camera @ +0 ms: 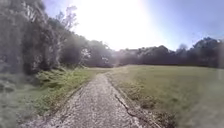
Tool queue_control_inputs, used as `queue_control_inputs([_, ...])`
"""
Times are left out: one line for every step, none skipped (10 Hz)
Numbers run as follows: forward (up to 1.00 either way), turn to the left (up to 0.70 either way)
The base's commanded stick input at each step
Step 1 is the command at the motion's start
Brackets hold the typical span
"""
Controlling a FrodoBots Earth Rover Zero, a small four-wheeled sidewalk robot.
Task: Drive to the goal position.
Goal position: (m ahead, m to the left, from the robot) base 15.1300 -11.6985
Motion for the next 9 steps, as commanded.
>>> queue_control_inputs([0.50, 0.00])
queue_control_inputs([0.50, 0.00])
queue_control_inputs([0.50, 0.12])
queue_control_inputs([0.50, 0.27])
queue_control_inputs([0.50, 0.27])
queue_control_inputs([0.50, 0.18])
queue_control_inputs([0.50, 0.02])
queue_control_inputs([0.50, 0.00])
queue_control_inputs([0.50, 0.00])
